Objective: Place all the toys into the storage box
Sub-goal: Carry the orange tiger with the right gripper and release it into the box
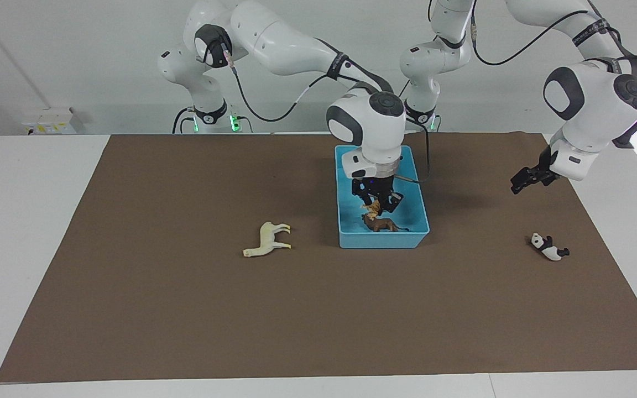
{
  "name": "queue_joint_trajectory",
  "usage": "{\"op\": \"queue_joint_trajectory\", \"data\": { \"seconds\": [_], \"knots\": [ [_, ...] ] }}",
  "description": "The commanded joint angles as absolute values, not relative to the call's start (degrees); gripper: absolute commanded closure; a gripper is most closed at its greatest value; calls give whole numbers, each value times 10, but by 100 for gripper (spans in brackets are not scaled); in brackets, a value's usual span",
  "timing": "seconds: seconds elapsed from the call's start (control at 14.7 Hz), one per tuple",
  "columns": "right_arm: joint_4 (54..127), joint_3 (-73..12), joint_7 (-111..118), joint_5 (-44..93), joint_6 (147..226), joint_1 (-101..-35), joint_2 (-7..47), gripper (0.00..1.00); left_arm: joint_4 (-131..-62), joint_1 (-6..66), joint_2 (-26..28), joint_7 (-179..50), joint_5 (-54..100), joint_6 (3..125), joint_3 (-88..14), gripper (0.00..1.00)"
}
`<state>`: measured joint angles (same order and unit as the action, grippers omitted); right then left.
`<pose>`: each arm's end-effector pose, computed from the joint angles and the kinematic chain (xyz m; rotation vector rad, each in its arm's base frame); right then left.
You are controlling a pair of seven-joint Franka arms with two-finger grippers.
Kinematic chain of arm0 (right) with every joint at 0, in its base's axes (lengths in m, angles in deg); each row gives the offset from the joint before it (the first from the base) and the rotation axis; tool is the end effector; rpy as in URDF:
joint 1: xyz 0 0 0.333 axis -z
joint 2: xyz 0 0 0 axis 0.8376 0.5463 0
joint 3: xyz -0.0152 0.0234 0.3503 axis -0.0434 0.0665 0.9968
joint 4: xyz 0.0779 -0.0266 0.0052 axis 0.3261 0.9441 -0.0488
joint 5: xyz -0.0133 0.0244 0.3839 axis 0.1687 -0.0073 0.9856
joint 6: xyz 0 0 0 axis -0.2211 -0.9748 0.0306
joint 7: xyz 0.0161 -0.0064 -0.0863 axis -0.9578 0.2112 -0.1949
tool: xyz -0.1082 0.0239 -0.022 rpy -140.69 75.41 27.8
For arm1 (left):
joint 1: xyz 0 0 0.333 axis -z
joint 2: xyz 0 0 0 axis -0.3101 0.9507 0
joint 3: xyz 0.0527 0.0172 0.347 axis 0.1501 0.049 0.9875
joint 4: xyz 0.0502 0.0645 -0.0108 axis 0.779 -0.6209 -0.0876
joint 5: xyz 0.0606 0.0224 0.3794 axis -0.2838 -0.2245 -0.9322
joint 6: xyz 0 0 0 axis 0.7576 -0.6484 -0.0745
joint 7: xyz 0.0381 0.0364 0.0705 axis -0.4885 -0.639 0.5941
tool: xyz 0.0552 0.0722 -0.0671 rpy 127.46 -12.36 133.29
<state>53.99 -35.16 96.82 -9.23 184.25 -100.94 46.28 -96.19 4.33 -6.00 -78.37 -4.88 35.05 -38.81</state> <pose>0.5433 0.5572 0.3964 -2.8721 1.0055 -0.0905 0.5551 0.0888 0.4956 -3.0939 -0.2481 0.0860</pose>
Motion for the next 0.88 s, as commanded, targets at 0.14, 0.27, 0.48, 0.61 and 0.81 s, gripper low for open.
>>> {"op": "queue_joint_trajectory", "data": {
  "seconds": [0.14, 0.27, 0.48, 0.61, 0.81],
  "knots": [
    [525, -352, 985, -91, 1801, -1019, 453, 0, -895, 66, -42, -783, -65, 333, -386, 0],
    [520, -353, 984, -93, 1762, -1011, 451, 0, -941, 56, -42, -785, -74, 419, -380, 0],
    [518, -350, 973, -93, 1717, -962, 402, 0, -956, 15, -2, -802, -84, 504, -380, 0],
    [519, -350, 943, -90, 1691, -931, 367, 0, -957, -10, 23, -806, -92, 559, -380, 0],
    [527, -349, 786, -91, 1637, -879, 340, 0, -950, -14, 87, -802, -93, 635, -379, 0]
  ]
}}
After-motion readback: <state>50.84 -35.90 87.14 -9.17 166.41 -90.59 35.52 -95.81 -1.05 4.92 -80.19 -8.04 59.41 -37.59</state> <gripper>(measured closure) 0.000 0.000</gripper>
